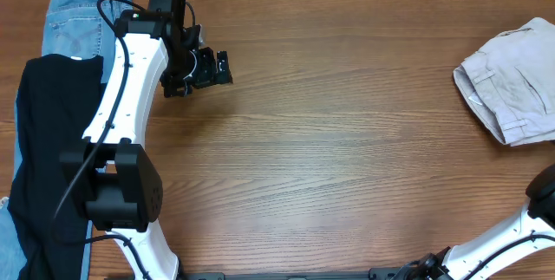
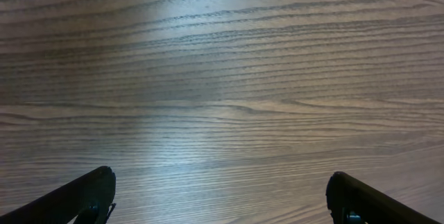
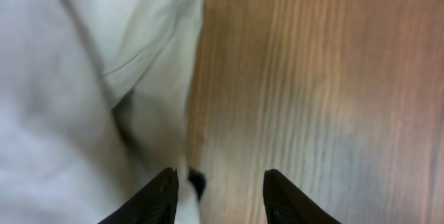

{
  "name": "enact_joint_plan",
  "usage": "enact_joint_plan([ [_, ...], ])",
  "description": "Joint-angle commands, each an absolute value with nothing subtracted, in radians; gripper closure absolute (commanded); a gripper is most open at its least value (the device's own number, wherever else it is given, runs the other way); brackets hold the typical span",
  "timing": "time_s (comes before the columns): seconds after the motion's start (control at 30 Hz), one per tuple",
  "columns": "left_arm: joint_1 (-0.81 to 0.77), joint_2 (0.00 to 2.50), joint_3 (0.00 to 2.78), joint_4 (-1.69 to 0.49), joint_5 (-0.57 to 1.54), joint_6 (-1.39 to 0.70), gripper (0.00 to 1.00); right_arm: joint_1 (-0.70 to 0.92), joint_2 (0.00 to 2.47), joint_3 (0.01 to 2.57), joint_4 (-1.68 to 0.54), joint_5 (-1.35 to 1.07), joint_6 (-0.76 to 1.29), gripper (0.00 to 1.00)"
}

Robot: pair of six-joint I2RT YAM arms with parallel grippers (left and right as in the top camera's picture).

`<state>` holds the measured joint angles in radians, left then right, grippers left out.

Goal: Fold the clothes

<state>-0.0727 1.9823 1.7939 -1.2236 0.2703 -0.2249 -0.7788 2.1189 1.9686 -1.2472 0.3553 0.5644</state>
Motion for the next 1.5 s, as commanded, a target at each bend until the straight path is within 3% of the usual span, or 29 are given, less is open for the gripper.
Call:
enact_joint_plan([
  [0.0,-0.078,1.987,1.797,-1.217,0.243,-0.205,0.00,-0.764,2.108,1.973,-1.237,0.246,0.536,0.56],
  [0.17,-0.078,1.987,1.797,-1.201,0.244,-0.205,0.00,-0.719,2.045,2.013,-1.214,0.109,0.433,0.56],
  [0.3,-0.078,1.987,1.797,-1.191,0.243,-0.205,0.00,-0.654,1.964,2.014,-1.159,-0.146,0.277,0.56],
  [0.47,-0.078,1.987,1.797,-1.183,0.224,-0.205,0.00,-0.503,1.902,2.014,-1.163,-0.302,0.124,0.53],
  [0.77,-0.077,1.987,1.797,-1.189,0.191,-0.206,0.00,-0.142,1.898,2.014,-1.196,-0.164,0.075,0.40],
  [1.07,-0.062,1.987,1.797,-1.274,0.201,-0.211,0.00,0.056,1.895,2.014,-1.250,-0.073,0.114,0.03],
  [1.47,-0.026,1.975,1.797,-1.524,0.173,-0.221,0.00,0.063,1.773,2.014,-1.422,-0.035,0.230,0.00],
])
